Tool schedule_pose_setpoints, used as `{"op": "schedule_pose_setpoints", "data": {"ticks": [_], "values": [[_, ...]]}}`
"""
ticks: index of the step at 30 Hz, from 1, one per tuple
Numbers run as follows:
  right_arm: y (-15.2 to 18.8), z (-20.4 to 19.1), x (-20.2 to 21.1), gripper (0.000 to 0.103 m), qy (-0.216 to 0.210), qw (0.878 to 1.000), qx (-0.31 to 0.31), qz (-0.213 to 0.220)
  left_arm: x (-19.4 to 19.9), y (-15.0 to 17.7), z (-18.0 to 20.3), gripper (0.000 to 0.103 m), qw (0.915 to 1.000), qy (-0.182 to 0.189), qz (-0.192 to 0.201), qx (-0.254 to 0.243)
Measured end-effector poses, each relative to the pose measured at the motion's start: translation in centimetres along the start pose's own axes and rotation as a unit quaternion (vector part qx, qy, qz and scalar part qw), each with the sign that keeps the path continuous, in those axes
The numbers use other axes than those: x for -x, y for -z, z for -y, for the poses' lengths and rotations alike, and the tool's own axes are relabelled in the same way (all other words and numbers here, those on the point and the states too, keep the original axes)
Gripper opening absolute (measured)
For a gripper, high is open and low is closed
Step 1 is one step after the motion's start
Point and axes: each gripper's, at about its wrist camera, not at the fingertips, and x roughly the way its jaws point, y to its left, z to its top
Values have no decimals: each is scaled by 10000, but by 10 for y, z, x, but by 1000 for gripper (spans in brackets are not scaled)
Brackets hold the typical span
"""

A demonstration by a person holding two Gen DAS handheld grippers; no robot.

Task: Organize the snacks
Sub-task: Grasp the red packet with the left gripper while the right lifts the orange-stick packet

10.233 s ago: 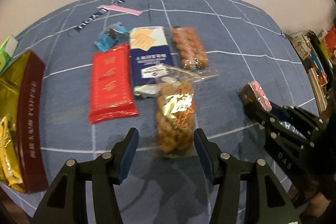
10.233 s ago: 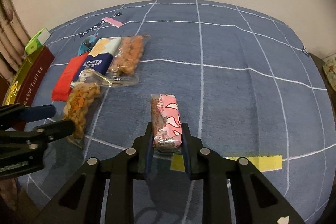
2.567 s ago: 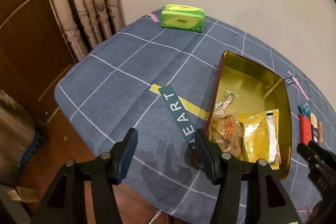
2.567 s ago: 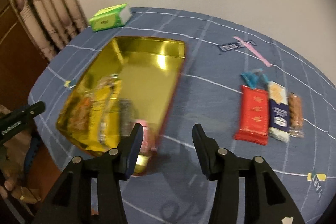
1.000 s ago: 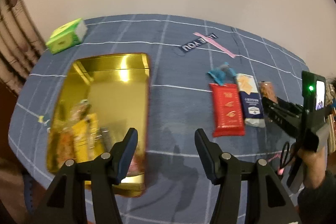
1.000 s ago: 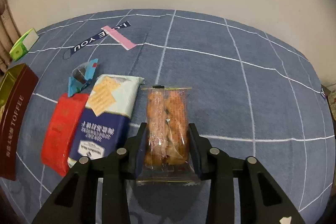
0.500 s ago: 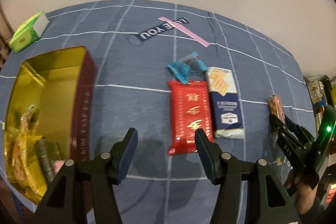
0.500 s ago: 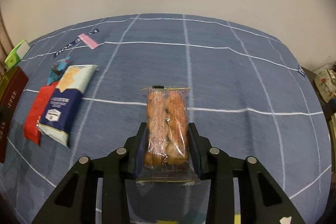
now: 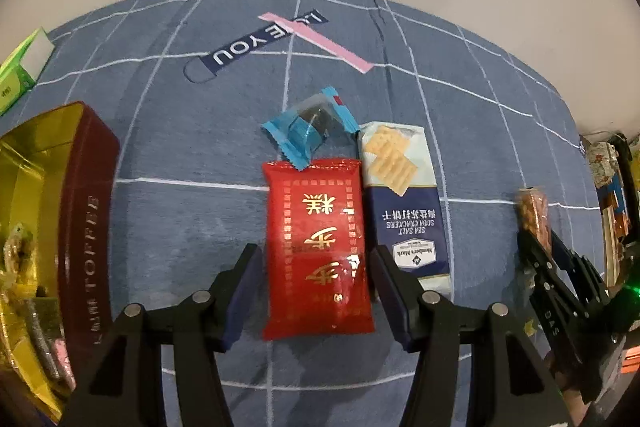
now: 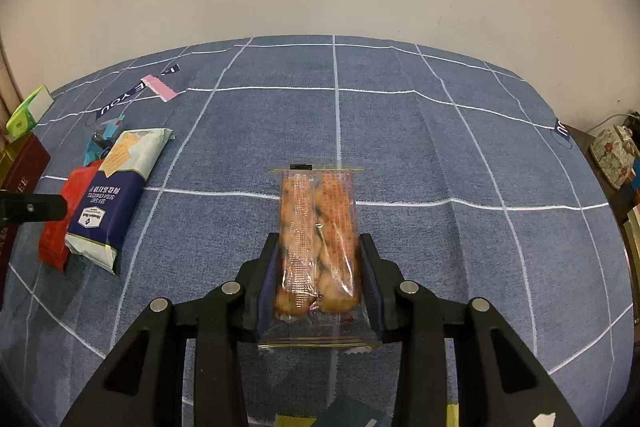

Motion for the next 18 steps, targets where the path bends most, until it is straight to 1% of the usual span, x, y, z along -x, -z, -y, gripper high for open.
{"op": "schedule_pose_setpoints", "data": {"ticks": [9, 13, 18], "values": [[0, 0, 0, 35, -2, 10000, -4, 0, -13, -12, -3, 58, 9998, -50, -64, 166], [0, 0, 0, 35, -1, 10000, -4, 1, -17, -13, -5, 58, 9997, -127, -117, 190], [0, 0, 0, 35, 0, 10000, -4, 1, -22, -10, 6, 59, 9991, -409, -17, -100]]}}
